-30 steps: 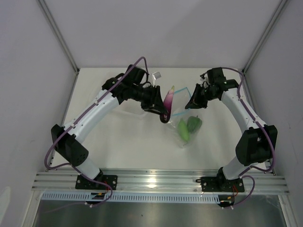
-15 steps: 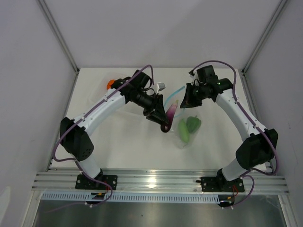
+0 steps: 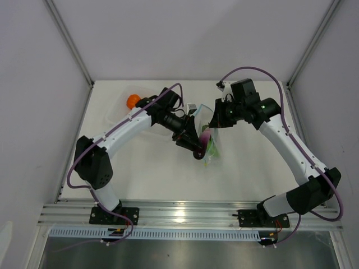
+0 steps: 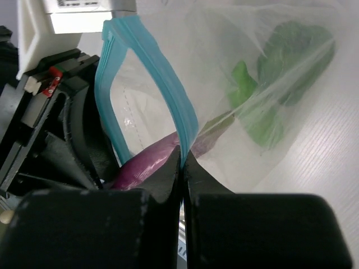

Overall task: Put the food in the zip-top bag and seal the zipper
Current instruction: Place the fake vegetable in the zipper food storage bag, then pick up the fake food from the bin.

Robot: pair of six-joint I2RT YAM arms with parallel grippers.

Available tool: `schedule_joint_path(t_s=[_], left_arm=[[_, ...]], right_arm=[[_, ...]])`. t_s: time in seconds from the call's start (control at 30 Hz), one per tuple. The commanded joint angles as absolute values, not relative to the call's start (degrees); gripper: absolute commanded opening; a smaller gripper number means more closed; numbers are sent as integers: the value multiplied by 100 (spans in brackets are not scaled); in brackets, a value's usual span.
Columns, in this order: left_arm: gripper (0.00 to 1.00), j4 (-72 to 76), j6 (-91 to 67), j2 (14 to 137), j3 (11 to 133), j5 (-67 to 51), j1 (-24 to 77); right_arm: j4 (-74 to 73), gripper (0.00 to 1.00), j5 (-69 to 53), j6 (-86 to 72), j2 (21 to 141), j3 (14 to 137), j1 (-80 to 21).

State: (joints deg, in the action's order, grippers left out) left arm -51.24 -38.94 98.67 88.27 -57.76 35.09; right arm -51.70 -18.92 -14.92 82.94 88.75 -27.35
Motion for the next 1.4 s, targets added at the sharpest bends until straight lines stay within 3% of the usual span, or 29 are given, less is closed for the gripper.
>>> schedule_joint_path(t_s=[0.0, 0.07, 0.13, 0.17, 0.2, 0.23, 0.53, 0.8, 0.97, 1.13, 1.37], left_arm=[[24, -4729, -4210, 9879, 8886, -5899, 3411], [36, -4746, -4298, 9826, 8947, -5644, 3366], [57, -4903, -4202, 9809, 9114, -5136, 3296], [73, -5035, -4114, 9817, 9393, -4950, 3278], [97, -5367, -3939, 9843, 9491, -4592, 3270], [100, -5466, -3868, 9861, 9588, -4457, 3270], [100, -5985, -3577, 9573, 10432, -2841, 3191], [99, -5748, -3796, 9193, 10117, -379, 2304], [99, -5616, -3893, 9964, 10379, -44, 1470], [99, -5774, -4104, 10853, 11195, 1027, 1030], [98, -6038, -5712, 11856, 11769, 1468, 510]], right_arm=[[-4896, 0, -2047, -1389, 8060, 8851, -2777], [-4896, 0, -2109, -1468, 8059, 8824, -2786], [-4869, 0, -2162, -1599, 8068, 8816, -2786], [-4860, 0, -2180, -1643, 8086, 8824, -2777], [-4852, 0, -2275, -1696, 8121, 8833, -2760], [-4843, 0, -2329, -1748, 8147, 8842, -2751], [-5027, 0, -2461, -2126, 8349, 8894, -2409], [-5221, 0, -2558, -2320, 8473, 8903, -2215], [-5308, 0, -2602, -2364, 8560, 8921, -2232], [-5405, 0, -2567, -2382, 8701, 9061, -2241], [-5528, 0, -2479, -2364, 8815, 9079, -2241]])
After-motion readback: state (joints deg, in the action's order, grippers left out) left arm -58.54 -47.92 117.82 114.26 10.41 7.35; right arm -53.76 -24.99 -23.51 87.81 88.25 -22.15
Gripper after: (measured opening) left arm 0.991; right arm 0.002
